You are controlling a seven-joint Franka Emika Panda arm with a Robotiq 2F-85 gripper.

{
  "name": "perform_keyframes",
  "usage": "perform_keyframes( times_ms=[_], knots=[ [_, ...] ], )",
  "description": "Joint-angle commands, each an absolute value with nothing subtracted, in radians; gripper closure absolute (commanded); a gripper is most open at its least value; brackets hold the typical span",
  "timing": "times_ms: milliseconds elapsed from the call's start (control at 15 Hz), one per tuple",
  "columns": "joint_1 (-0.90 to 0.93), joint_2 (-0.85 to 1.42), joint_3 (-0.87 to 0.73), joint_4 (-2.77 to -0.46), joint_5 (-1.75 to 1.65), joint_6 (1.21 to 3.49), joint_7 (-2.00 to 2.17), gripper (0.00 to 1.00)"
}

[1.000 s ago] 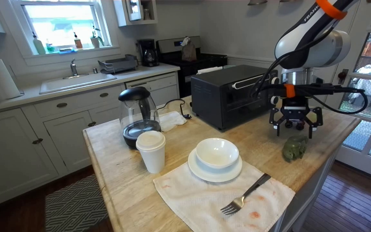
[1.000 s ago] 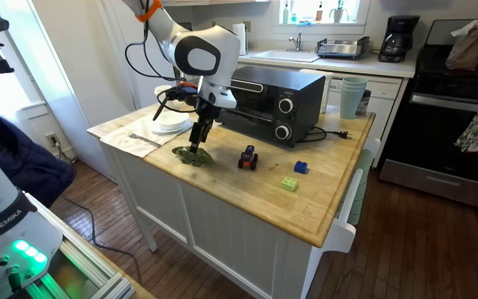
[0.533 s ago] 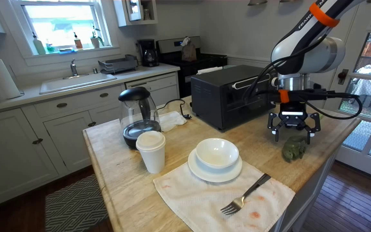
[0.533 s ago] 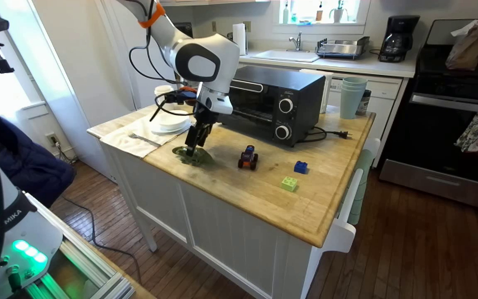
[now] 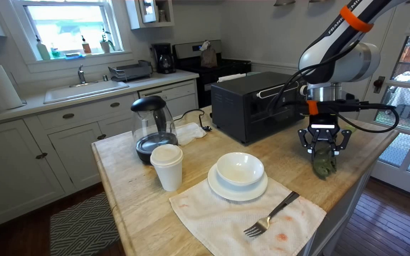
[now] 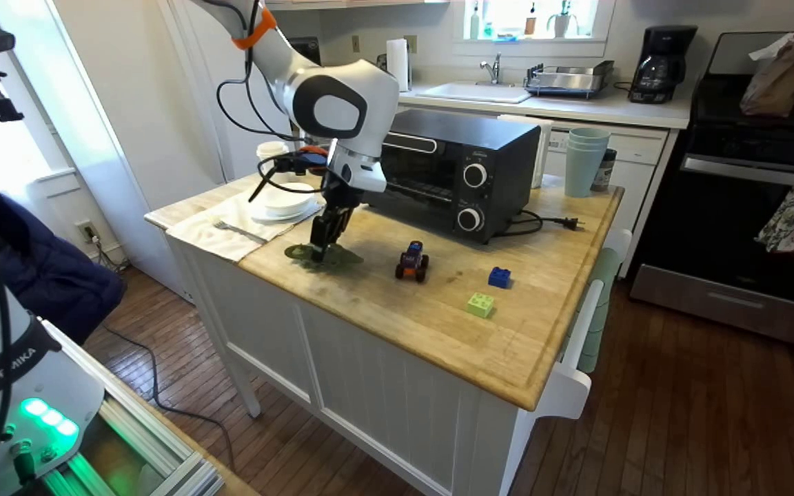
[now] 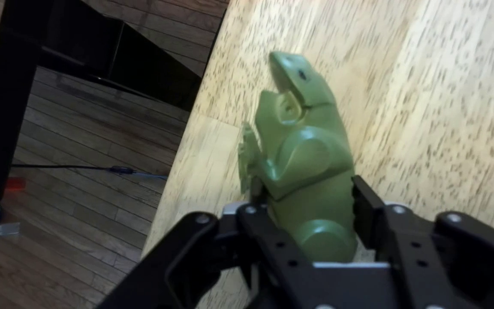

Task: Place the toy animal upright

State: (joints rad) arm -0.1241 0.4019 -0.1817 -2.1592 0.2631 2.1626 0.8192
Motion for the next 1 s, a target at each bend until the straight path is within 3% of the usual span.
perform_keyframes(
  times_ms=[0, 67, 200, 333, 467, 933],
  knots=[
    [-0.121, 0.422, -0.182, -2.125, 0.280, 2.136, 0.838, 0.66],
    [-0.120, 0.421, -0.182, -2.127, 0.280, 2.136, 0.840, 0.27],
    [-0.119, 0.417, -0.183, -2.128, 0.276, 2.131, 0.840, 0.19],
    [-0.118, 0.412, -0.183, -2.126, 0.270, 2.119, 0.838, 0.05],
    [-0.113, 0.410, -0.183, -2.121, 0.259, 2.094, 0.839, 0.00],
    [-0.096, 0.426, -0.178, -2.073, 0.256, 2.004, 0.845, 0.00]
  ],
)
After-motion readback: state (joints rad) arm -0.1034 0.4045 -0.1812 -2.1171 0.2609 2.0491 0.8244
